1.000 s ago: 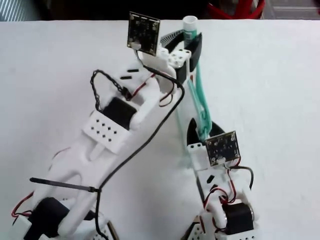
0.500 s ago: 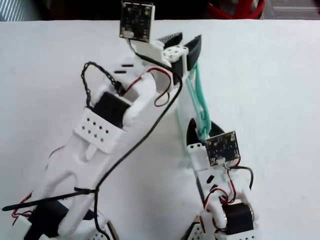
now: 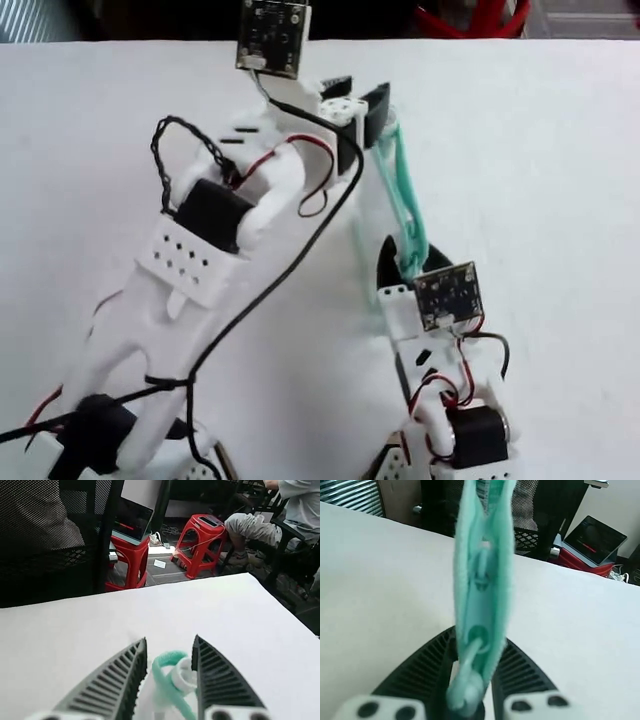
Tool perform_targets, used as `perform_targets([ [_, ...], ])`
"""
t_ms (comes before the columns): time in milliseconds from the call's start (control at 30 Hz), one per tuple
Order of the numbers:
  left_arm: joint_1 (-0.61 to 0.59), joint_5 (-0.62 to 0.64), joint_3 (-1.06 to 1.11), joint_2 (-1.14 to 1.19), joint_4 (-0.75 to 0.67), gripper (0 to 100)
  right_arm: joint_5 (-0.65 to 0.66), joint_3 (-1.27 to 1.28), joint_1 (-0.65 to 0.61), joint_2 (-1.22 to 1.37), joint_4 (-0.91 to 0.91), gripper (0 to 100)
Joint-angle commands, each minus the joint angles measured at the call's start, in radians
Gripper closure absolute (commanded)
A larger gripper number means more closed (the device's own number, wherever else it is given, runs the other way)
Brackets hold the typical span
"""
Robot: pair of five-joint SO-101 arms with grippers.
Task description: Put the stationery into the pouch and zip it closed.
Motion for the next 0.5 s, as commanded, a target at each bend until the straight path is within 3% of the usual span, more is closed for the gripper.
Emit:
perform_targets([
  [0, 0.021, -0.014, -0.121, -0.005, 0.091, 84, -0.011, -0.012, 0.047, 0.008, 0.021, 97.4],
  [100, 0.005, -0.015, -0.196, 0.053, 0.126, 84, -0.011, -0.014, 0.048, 0.008, 0.021, 96.0],
  [333, -0.021, -0.055, -0.41, 0.211, 0.272, 84, -0.06, -0.081, 0.05, 0.008, 0.09, 75.2],
  [467, -0.068, -0.052, -0.532, 0.219, 0.376, 84, -0.068, -0.187, 0.105, 0.008, 0.185, 76.5],
])
